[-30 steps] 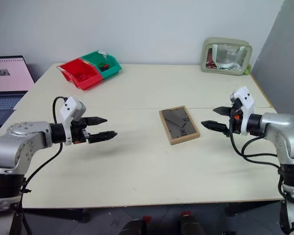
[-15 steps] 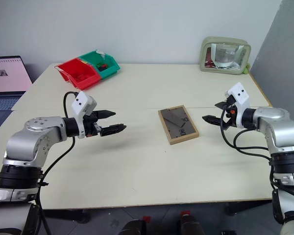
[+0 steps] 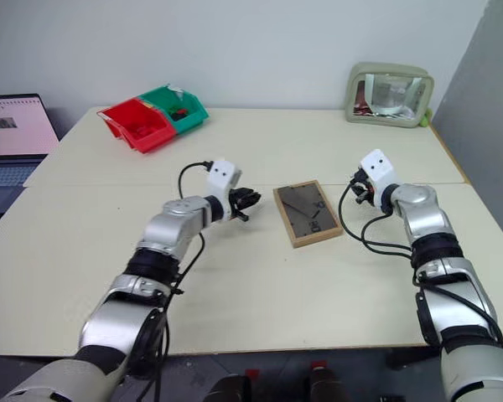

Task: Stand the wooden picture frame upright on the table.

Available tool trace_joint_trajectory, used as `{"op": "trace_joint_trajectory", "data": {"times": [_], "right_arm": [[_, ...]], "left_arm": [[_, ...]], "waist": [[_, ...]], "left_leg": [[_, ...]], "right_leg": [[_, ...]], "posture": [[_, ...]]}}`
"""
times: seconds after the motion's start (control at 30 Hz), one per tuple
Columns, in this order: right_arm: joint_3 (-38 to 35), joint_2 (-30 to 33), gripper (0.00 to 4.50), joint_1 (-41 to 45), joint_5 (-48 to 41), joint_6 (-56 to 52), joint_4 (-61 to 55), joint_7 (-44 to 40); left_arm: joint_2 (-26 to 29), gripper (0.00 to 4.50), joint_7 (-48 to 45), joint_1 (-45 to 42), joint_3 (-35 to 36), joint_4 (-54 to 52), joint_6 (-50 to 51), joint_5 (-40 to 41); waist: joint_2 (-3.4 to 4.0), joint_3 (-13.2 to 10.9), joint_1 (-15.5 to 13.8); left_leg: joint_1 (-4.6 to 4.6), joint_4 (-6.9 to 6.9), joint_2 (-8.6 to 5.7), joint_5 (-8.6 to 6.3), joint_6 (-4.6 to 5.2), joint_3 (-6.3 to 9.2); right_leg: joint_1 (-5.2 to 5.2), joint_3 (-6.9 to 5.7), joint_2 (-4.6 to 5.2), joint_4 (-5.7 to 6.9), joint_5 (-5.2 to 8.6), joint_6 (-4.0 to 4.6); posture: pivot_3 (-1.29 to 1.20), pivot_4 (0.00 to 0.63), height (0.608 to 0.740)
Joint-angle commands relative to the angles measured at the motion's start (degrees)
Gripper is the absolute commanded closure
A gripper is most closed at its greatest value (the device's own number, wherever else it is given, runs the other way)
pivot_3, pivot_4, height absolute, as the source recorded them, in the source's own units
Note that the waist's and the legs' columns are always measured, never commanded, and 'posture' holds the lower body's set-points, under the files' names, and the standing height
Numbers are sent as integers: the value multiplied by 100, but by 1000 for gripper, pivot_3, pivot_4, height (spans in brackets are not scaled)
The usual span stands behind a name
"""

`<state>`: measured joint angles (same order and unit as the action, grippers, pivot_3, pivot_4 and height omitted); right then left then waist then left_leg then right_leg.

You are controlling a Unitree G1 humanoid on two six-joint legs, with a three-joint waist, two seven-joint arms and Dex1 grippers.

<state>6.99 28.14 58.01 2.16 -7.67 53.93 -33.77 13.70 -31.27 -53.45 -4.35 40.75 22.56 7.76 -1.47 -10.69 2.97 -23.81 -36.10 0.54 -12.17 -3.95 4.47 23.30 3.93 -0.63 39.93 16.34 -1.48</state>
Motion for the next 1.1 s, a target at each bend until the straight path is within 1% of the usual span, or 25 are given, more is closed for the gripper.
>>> {"op": "trace_joint_trajectory", "data": {"times": [0.03, 0.07, 0.1, 0.2, 0.33, 0.4, 0.53, 0.6, 0.7, 0.8, 0.9, 1.0, 1.1], "right_arm": [[-36, -227, 4255, 324, 129, 409, 454, 134], [-45, -279, 4494, 354, 158, 461, 539, 144], [-51, -336, 4500, 376, 183, 508, 618, 137], [-54, -564, 4500, 383, 177, 509, 715, 55], [-56, -870, 4500, 251, 18, 274, 334, -337], [10, -1021, 4500, 40, -65, -8, -160, -610], [302, -1181, 4500, -626, -269, -1001, -1818, -1209], [394, -1234, 4500, -859, -313, -1475, -2492, -1248], [461, -1357, 4500, -1119, -410, -2106, -3337, -1243], [411, -1524, 4500, -1254, -451, -2492, -3799, -1037], [285, -1533, 4500, -1173, -268, -2277, -3680, -591], [68, -1480, 4500, -984, -147, -2099, -3328, -40], [-32, -1431, 4500, -853, -36, -1917, -3008, 395]], "left_arm": [[-277, 4137, 13, -291, 45, 408, -73, -32], [-319, 4397, 0, -318, 50, 501, -54, -45], [-358, 4477, -27, -325, 14, 574, -38, -84], [-476, 4477, -82, -339, -100, 770, 139, -176], [-549, 4477, -24, -295, -107, 719, 218, -259], [-526, 4477, -1, -248, -94, 599, 321, -293], [-234, 4477, 28, 18, -74, 20, 717, -365], [-50, 4477, -20, 221, -89, -402, 1002, -372], [298, 4477, -223, 680, -113, -1391, 1655, -278], [731, 4477, -442, 1256, -130, -2522, 2351, -152], [1115, 4477, -516, 1740, -89, -3336, 2783, -80], [1248, 4477, -474, 1894, -45, -3527, 2868, -55], [1214, 4477, -359, 1797, -73, -3267, 2688, -112]], "waist": [[0, 0, 31], [0, 0, 40], [0, 0, 44], [1, 0, 46], [3, 2, 43], [4, 2, 37], [7, 5, 128], [11, 7, 207], [11, 7, 264], [11, 7, 306], [11, 7, 303], [11, 7, 198], [10, 7, 131]], "left_leg": [[0, 1, 0, 0, 0, 0], [1, 1, 1, 0, 0, 0], [2, 1, 2, 0, 0, 0], [3, 1, 2, 1, -1, 1], [3, 0, 1, 1, -1, 4], [3, 0, 2, 1, -1, 4], [7, 0, 6, 1, -1, 5], [12, 2, 13, 0, -1, 9], [26, 5, 20, 0, -1, 8], [36, 6, 26, 0, -1, 7], [41, 6, 26, 1, -1, 9], [41, 1, 18, 2, -4, 13], [41, -4, 13, 3, -6, 11]], "right_leg": [[0, 0, 0, 1, 0, 0], [0, 0, -1, 1, 0, 0], [1, 0, -1, 3, 0, 0], [1, 0, -2, 5, 0, 0], [0, -2, -2, 6, 0, 0], [-1, -2, 0, 8, 0, 0], [-1, 0, -3, 11, 0, 0], [-1, -2, -9, 18, 0, 0], [-1, 4, -9, 33, 1, 1], [-1, 8, -11, 44, 4, 5], [-2, 8, -11, 55, 7, 10], [-5, 2, -11, 59, 8, 10], [-11, 2, -4, 57, 7, 9]], "posture": [[0, 150, 740], [0, 150, 740], [0, 150, 740], [0, 150, 740], [0, 150, 740], [0, 150, 740], [0, 150, 740], [0, 150, 740], [0, 150, 740], [0, 150, 740], [0, 150, 740], [0, 150, 740], [0, 150, 740]]}}
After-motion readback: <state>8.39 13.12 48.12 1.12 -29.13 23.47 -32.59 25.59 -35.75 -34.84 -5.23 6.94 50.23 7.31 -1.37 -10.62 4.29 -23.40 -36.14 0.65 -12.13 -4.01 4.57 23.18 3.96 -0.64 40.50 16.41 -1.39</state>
